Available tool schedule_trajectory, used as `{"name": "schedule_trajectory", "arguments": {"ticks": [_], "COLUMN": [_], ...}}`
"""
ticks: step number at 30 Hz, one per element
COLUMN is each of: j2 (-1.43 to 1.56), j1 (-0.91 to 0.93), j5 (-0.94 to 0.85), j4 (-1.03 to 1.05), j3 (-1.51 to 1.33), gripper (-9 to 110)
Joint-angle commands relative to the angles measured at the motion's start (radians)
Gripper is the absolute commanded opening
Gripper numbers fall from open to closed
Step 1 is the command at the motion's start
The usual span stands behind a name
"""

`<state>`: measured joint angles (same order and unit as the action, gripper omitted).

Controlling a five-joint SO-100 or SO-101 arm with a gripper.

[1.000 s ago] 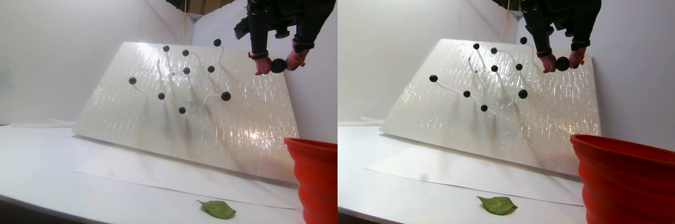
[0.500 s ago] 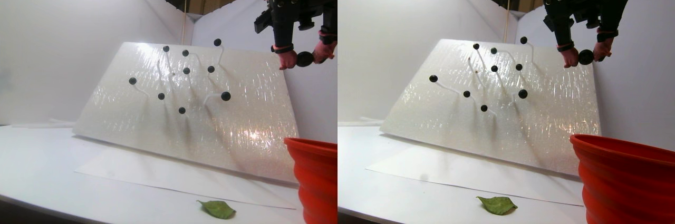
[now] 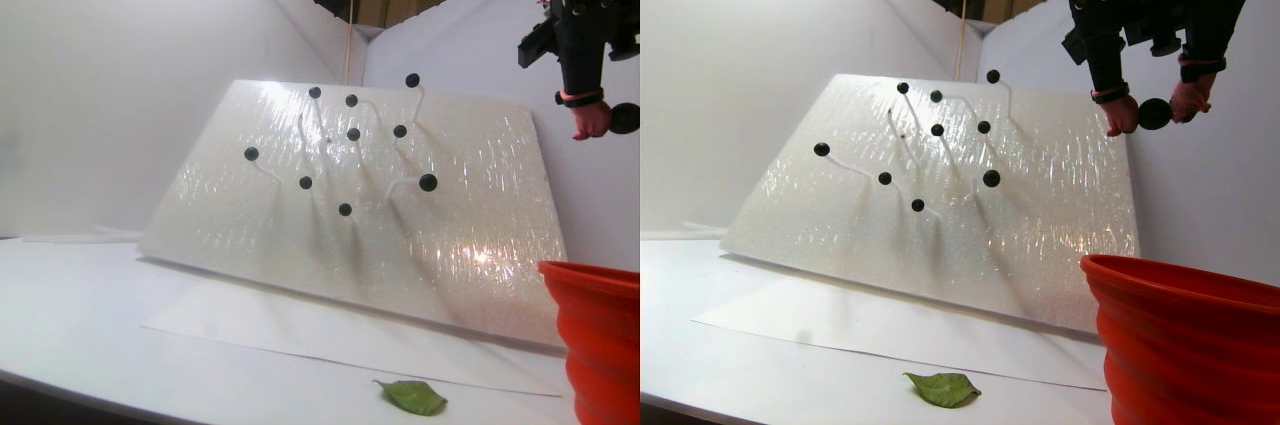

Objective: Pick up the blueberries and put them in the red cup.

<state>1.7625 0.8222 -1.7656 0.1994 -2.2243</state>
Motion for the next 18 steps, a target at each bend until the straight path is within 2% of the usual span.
{"name": "schedule_trajectory", "arguments": {"ticks": [1,18], "j2": [0.006,-0.018], "j1": [0.031,0.041], "j5": [-0.005,-0.012], "j4": [-0.038,-0.078], "j3": [0.110,0.104], "gripper": [15,22]}}
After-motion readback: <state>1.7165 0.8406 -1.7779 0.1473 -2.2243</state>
